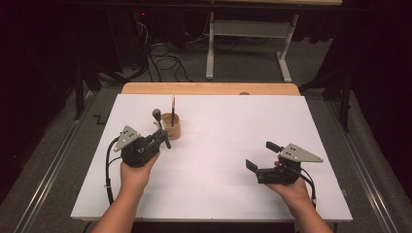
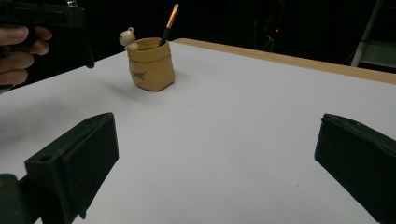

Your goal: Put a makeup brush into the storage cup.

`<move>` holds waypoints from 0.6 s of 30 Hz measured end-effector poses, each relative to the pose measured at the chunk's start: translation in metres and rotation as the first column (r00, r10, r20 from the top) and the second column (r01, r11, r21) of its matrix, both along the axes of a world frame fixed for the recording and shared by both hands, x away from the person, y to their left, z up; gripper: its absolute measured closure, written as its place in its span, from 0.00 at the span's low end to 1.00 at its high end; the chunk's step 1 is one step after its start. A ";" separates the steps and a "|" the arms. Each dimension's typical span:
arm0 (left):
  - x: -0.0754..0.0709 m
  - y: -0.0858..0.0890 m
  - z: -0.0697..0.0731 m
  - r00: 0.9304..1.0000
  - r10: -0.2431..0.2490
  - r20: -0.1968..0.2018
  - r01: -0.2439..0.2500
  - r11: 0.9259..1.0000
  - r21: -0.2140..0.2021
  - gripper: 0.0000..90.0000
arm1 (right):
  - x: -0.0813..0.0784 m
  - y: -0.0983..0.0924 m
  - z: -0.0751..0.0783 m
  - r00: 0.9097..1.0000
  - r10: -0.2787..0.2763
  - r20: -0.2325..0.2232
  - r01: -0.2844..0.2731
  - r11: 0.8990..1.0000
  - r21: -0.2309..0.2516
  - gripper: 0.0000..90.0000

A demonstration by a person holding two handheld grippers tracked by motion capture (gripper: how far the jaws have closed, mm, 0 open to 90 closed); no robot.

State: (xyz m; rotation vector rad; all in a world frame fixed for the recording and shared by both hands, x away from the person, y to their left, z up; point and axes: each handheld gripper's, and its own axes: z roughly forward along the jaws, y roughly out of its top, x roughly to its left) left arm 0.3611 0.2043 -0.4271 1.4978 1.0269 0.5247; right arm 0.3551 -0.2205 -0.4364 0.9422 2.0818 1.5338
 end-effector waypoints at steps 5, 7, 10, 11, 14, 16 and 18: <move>0.009 0.000 0.008 1.000 0.023 0.000 -0.023 1.000 0.002 0.88 | 0.000 -0.001 0.000 1.000 0.008 0.000 -0.008 1.000 0.007 0.00; 0.013 0.000 0.010 0.999 0.033 0.000 -0.032 0.999 0.005 0.88 | 0.000 -0.001 0.000 1.000 0.007 0.000 -0.007 1.000 0.009 0.00; 0.020 -0.001 0.014 0.999 0.040 -0.002 -0.040 0.999 0.007 0.88 | 0.000 -0.001 0.000 1.000 0.006 0.000 -0.006 1.000 0.007 0.00; 0.022 -0.001 0.014 0.999 0.043 -0.004 -0.043 0.999 0.008 0.88 | 0.000 0.000 0.000 1.000 0.006 -0.002 -0.006 1.000 0.009 0.01; 0.027 -0.002 0.016 0.999 0.051 -0.004 -0.051 0.999 0.012 0.88 | 0.000 0.000 0.000 1.000 0.008 -0.001 -0.008 1.000 0.009 0.01; 0.032 -0.002 0.016 0.998 0.059 -0.006 -0.059 0.998 0.011 0.88 | 0.000 0.000 0.000 1.000 0.009 -0.003 -0.009 1.000 0.010 0.01; 0.036 -0.002 0.016 0.998 0.067 -0.010 -0.067 0.998 0.013 0.88 | 0.000 0.000 0.000 1.000 0.016 -0.004 -0.016 1.000 0.012 0.01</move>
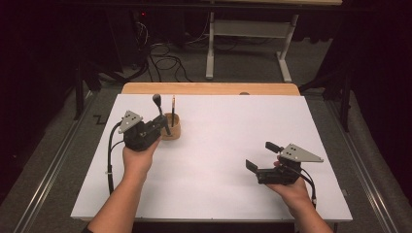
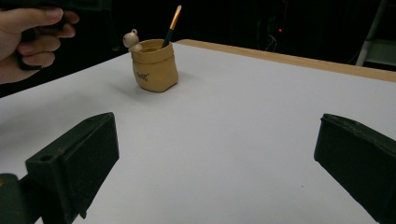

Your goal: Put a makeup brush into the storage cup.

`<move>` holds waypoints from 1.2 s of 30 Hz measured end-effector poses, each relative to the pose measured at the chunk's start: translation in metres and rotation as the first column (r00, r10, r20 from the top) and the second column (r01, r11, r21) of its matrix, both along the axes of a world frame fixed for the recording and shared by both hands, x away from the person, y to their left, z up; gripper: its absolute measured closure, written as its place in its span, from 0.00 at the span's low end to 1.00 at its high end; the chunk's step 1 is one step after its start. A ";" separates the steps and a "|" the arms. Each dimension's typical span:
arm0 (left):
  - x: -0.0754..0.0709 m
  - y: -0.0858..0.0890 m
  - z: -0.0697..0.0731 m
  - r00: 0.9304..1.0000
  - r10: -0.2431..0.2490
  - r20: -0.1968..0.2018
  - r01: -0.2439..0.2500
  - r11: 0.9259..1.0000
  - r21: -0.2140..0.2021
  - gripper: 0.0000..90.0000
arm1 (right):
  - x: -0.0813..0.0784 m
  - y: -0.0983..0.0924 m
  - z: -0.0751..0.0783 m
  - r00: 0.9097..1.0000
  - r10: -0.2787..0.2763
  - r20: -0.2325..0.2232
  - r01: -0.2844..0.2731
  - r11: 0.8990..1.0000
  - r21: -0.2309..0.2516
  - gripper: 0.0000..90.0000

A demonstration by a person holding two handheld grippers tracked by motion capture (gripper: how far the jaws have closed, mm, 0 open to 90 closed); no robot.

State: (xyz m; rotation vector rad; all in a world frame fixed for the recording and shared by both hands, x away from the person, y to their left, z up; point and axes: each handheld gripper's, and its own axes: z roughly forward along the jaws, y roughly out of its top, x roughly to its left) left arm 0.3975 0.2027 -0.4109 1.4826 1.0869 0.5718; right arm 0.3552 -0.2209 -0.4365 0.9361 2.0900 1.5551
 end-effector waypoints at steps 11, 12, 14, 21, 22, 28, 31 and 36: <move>0.026 0.001 0.004 0.999 0.035 -0.003 -0.035 0.999 0.026 0.88 | 0.000 0.001 -0.001 1.000 -0.003 -0.010 0.003 1.000 0.000 0.01; 0.028 0.000 0.004 0.999 0.037 -0.002 -0.037 0.999 0.029 0.88 | 0.000 0.001 -0.001 1.000 -0.003 -0.010 0.003 1.000 -0.001 0.01; 0.031 -0.001 0.005 0.999 0.040 0.000 -0.040 0.999 0.032 0.88 | 0.001 0.001 -0.001 1.000 -0.001 -0.011 0.001 1.000 0.000 0.01; 0.042 -0.003 0.007 0.999 0.053 -0.003 -0.053 0.998 0.042 0.88 | 0.001 0.000 -0.002 1.000 0.002 -0.014 -0.002 1.000 -0.002 0.01; 0.043 -0.002 0.007 0.999 0.052 -0.003 -0.052 0.998 0.044 0.88 | 0.001 0.000 -0.002 1.000 0.002 -0.014 -0.002 1.000 -0.001 0.01; 0.051 0.000 0.003 0.998 0.067 -0.020 -0.066 0.997 0.051 0.88 | 0.001 0.001 -0.002 1.000 0.005 -0.015 -0.005 1.000 0.002 0.02; 0.054 0.001 0.004 0.997 0.073 -0.020 -0.072 0.996 0.054 0.88 | 0.001 0.001 -0.002 1.000 0.002 -0.021 -0.002 1.000 0.000 0.02; 0.057 0.002 0.006 0.997 0.078 -0.020 -0.077 0.995 0.058 0.88 | 0.000 0.001 -0.002 1.000 0.001 -0.020 -0.001 1.000 0.000 0.02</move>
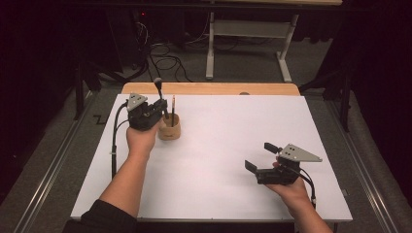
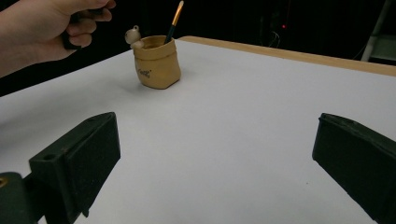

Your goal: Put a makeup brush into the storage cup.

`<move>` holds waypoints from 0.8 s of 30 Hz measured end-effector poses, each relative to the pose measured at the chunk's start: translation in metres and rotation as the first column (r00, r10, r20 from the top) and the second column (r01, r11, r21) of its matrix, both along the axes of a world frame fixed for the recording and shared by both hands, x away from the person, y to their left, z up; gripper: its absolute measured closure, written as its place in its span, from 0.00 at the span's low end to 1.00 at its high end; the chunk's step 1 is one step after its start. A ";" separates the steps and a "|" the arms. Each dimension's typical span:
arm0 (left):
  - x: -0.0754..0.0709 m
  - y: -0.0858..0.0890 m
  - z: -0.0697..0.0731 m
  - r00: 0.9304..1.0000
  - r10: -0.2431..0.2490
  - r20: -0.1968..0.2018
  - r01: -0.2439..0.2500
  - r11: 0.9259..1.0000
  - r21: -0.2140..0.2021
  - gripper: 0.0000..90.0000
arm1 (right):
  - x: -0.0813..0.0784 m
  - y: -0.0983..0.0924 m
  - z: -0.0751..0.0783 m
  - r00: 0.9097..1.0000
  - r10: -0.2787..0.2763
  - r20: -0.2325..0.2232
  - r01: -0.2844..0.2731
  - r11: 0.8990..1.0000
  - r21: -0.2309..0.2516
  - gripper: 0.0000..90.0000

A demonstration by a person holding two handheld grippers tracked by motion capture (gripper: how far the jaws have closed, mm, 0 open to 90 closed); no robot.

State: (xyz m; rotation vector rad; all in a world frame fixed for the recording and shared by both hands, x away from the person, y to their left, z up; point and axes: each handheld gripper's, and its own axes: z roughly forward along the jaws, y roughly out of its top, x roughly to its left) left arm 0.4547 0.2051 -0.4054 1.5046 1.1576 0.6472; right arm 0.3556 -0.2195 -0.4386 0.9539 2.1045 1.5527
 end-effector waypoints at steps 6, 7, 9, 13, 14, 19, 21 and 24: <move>0.002 0.001 -0.003 1.000 0.004 -0.012 -0.004 1.000 0.009 0.88 | 0.000 0.000 0.000 1.000 0.001 0.001 -0.001 1.000 -0.003 0.02; 0.003 0.001 -0.004 1.000 0.006 -0.013 -0.005 1.000 0.010 0.88 | 0.000 0.000 0.000 1.000 0.002 0.002 -0.002 1.000 -0.004 0.02; 0.003 0.002 -0.004 1.000 0.009 -0.013 -0.008 1.000 0.012 0.88 | 0.000 0.000 0.000 1.000 0.004 0.001 -0.004 1.000 -0.006 0.02; 0.004 0.005 -0.006 1.000 0.018 -0.019 -0.018 1.000 0.020 0.88 | 0.000 0.000 -0.001 1.000 0.008 -0.002 -0.008 1.000 -0.006 0.02; 0.005 0.006 -0.007 1.000 0.021 -0.022 -0.020 1.000 0.016 0.88 | 0.001 0.000 -0.001 1.000 0.011 0.003 -0.011 1.000 -0.007 0.02; 0.006 0.008 -0.011 0.999 0.027 -0.032 -0.026 1.000 0.017 0.88 | 0.000 0.001 -0.001 1.000 0.008 0.000 -0.008 1.000 -0.007 0.03; 0.006 0.010 -0.014 0.999 0.030 -0.037 -0.029 0.999 0.017 0.88 | 0.000 0.001 -0.001 1.000 0.009 -0.001 -0.009 1.000 -0.007 0.03; 0.006 0.011 -0.017 0.998 0.034 -0.045 -0.033 0.999 0.014 0.88 | 0.000 0.001 -0.001 1.000 0.012 -0.002 -0.012 1.000 -0.006 0.03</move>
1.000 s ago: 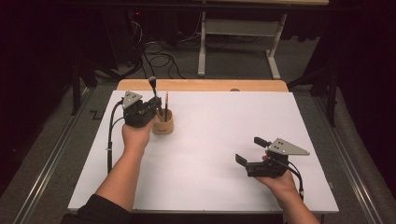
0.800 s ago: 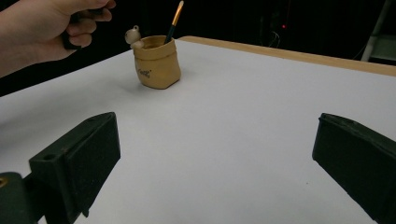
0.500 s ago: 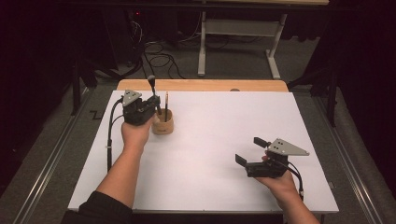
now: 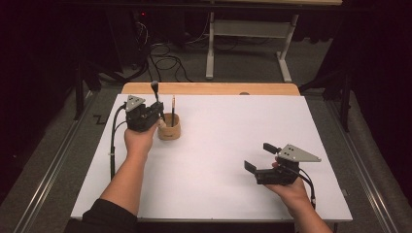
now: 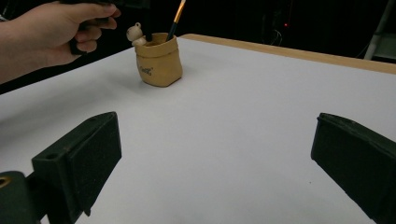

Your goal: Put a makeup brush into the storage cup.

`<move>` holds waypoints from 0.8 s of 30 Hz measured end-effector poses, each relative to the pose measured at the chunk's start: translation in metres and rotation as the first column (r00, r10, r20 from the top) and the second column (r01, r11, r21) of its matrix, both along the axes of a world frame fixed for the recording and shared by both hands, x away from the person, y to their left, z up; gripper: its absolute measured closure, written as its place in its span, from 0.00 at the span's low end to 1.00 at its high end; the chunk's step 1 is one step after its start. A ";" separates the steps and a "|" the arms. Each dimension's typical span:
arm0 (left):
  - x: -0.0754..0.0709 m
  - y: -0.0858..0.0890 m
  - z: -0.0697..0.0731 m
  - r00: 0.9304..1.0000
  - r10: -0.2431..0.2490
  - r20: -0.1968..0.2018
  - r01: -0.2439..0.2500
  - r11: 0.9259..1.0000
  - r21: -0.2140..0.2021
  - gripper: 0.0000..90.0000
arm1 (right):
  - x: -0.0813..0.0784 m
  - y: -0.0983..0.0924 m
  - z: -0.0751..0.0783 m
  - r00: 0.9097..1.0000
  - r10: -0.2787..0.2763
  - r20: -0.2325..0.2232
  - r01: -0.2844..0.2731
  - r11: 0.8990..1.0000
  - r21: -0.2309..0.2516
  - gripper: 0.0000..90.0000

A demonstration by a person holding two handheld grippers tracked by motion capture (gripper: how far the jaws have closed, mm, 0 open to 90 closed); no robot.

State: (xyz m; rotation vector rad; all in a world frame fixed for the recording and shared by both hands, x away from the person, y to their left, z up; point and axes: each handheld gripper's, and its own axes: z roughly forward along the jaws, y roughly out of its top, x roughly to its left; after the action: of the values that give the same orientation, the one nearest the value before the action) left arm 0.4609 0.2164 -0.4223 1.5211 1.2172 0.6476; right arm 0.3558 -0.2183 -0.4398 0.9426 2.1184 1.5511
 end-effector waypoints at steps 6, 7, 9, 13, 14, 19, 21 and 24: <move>0.000 0.004 -0.008 1.000 0.001 -0.019 -0.001 1.000 -0.006 0.87 | 0.000 0.000 0.000 1.000 0.002 0.000 -0.002 1.000 -0.003 0.03; -0.001 0.004 -0.009 1.000 0.002 -0.020 -0.002 1.000 -0.008 0.87 | 0.000 0.001 0.000 1.000 0.002 0.000 -0.002 1.000 -0.005 0.03; -0.001 0.004 -0.010 1.000 0.002 -0.024 -0.002 1.000 -0.007 0.88 | 0.000 0.001 -0.001 1.000 0.002 -0.001 -0.002 1.000 -0.005 0.03; -0.001 0.005 -0.014 0.999 0.002 -0.034 -0.002 1.000 -0.008 0.87 | 0.000 0.001 -0.001 1.000 0.003 -0.002 -0.003 1.000 -0.007 0.03; -0.001 0.005 -0.014 0.999 0.001 -0.035 -0.001 1.000 -0.009 0.87 | 0.000 0.001 -0.001 1.000 0.004 -0.002 -0.004 1.000 -0.009 0.03; -0.001 0.005 -0.017 0.999 0.001 -0.042 -0.002 1.000 -0.015 0.87 | 0.000 0.001 -0.001 1.000 0.004 -0.008 -0.005 1.000 -0.011 0.03; -0.002 0.005 -0.019 0.999 0.001 -0.047 -0.001 1.000 -0.014 0.87 | 0.000 0.002 -0.002 1.000 0.005 -0.008 -0.005 1.000 -0.012 0.03; -0.002 0.006 -0.020 0.999 0.001 -0.050 -0.002 1.000 -0.021 0.87 | 0.000 0.002 -0.002 1.000 0.003 -0.008 -0.004 1.000 -0.014 0.03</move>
State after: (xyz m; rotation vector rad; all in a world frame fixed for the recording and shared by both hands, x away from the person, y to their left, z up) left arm 0.4592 0.2222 -0.4423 1.5271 1.2593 0.5986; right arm 0.3557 -0.2166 -0.4416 0.9427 2.1347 1.5349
